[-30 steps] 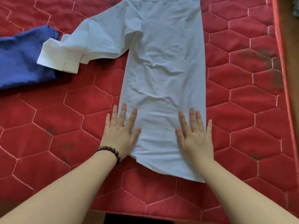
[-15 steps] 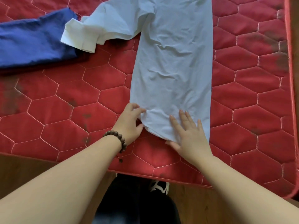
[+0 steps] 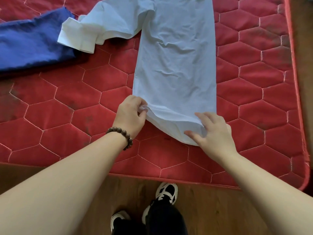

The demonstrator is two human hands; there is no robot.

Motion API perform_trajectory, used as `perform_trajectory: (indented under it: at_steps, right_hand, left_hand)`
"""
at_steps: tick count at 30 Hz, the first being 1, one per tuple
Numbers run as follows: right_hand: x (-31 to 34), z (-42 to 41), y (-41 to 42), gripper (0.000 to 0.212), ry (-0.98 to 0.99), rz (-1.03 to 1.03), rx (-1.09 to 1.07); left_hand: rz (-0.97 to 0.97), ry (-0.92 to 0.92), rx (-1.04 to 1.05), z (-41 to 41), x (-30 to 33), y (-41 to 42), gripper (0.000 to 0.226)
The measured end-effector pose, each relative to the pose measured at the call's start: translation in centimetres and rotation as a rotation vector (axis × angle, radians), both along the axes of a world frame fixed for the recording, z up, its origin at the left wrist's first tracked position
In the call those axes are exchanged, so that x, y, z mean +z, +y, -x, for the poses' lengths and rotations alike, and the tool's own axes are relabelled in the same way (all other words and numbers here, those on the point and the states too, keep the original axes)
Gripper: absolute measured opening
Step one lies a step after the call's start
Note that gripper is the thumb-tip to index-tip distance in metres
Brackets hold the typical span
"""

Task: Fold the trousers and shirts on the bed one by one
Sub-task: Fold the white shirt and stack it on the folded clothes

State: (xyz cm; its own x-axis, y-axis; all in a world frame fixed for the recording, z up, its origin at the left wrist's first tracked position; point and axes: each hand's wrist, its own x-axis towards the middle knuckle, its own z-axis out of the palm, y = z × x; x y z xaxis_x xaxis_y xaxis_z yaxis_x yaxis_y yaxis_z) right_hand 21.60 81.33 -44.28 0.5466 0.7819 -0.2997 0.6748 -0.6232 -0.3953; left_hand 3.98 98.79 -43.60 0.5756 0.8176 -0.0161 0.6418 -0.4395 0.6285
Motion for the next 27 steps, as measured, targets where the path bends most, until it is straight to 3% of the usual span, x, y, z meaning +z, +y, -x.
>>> perform_trajectory:
  at_steps: [2,5,8,11,14,19,25,27]
  right_hand:
    - [-0.6,0.9,-0.2,0.063,-0.041,0.03,0.067]
    - [-1.3,2.4,0.8,0.053,-0.157,-0.026,0.108]
    - [-2.2,3.4,1.6,0.06,-0.247,0.118,0.151]
    - [-2.6,3.1,0.7,0.073,-0.267,0.226,0.171]
    - [-2.5,2.3,-0.6,0.066,-0.33,0.258,0.276]
    - [-2.0,1.2,-2.3,0.064,-0.4,0.326,0.233]
    - [-2.2,1.5,-1.7,0.057,-0.486,0.363,0.34]
    - [-2.4,1.4,-1.6,0.057,-0.504,0.373,0.355]
  left_hand:
    - [-0.011,-0.008,0.002,0.0,0.0,0.0,0.013]
    - [-0.02,-0.049,0.027,0.1,0.2,0.1,0.017]
    - [-0.022,-0.052,-0.006,0.8,0.1,0.2,0.019]
    - [-0.011,-0.008,-0.087,1.9,-0.4,0.3,0.018]
    - [0.01,0.077,-0.182,3.1,-1.2,0.3,0.023]
    - [-0.01,0.162,-0.232,3.1,-2.3,0.1,0.025]
    - [-0.383,0.529,-0.303,1.9,-3.1,0.8,0.036]
    - [-0.414,0.585,-0.371,2.3,-3.7,1.2,0.042]
